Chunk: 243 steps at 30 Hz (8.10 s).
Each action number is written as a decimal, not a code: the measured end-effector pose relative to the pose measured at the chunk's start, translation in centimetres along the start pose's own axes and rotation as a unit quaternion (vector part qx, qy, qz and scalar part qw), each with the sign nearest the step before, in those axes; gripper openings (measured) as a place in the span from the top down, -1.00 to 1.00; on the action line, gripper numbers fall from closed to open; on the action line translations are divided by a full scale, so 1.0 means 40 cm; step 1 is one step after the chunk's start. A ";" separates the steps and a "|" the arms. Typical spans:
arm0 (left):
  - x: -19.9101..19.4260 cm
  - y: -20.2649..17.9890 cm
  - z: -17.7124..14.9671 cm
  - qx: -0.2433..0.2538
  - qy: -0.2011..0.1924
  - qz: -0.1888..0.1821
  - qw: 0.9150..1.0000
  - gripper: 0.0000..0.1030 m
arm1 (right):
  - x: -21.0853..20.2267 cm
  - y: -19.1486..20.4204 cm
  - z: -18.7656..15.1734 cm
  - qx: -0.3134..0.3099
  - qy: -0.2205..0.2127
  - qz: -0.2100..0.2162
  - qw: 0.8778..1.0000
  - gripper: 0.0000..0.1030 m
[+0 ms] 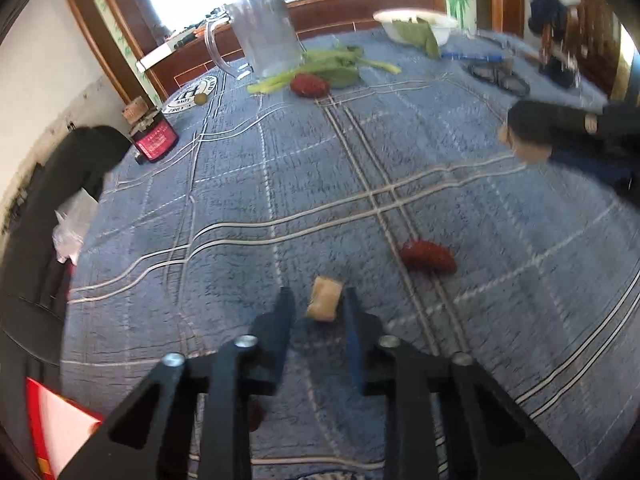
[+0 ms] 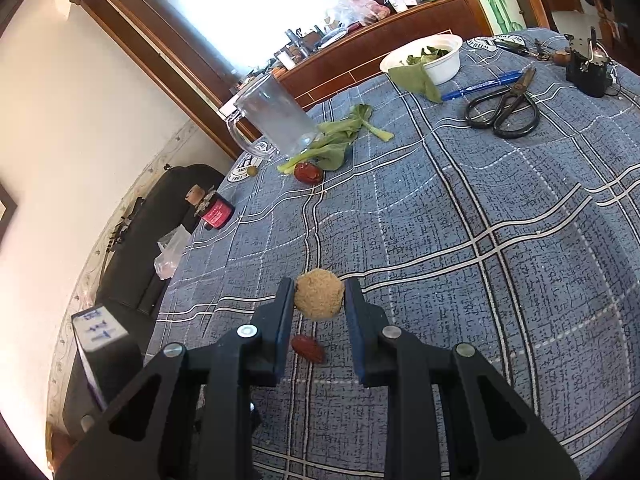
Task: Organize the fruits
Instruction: 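Grasp a round tan cake with the right gripper while the left grasps a snack cube, then lower the cake and snack cube into the red box and open both grippers, then grasp a red date with the right gripper while the left grasps another date, then carry both red dates over the red box, then lower the dates into the box and open the left then right gripper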
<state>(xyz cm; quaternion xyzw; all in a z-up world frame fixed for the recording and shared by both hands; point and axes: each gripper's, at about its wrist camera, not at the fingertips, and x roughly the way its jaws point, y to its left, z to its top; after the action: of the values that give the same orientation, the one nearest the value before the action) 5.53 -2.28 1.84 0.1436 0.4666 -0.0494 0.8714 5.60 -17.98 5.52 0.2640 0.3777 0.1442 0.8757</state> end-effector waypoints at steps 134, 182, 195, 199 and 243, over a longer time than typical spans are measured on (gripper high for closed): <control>-0.239 0.157 -0.200 -0.167 -0.101 0.009 0.981 0.65 | 0.009 0.104 -0.048 -0.144 0.027 0.007 0.989 0.68; -0.418 0.371 -0.616 -0.225 -0.114 0.160 0.954 0.64 | -0.054 0.459 -0.517 -0.295 0.093 0.165 0.936 0.68; -0.396 0.375 -0.617 -0.226 -0.102 0.158 0.956 0.64 | -0.051 0.458 -0.523 -0.299 0.096 0.164 0.935 0.68; -0.389 0.379 -0.623 -0.230 -0.098 0.156 0.955 0.64 | -0.047 0.458 -0.526 -0.302 0.097 0.161 0.934 0.68; -0.353 0.396 -0.611 -0.232 -0.085 0.177 0.953 0.56 | 0.023 0.545 -0.605 -0.348 0.148 0.153 0.913 0.67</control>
<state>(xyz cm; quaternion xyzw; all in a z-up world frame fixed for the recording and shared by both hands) -18.41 19.40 3.95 0.0126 0.3562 0.2033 0.9119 -12.78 8.83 3.52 -0.0274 0.3836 0.4361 0.8136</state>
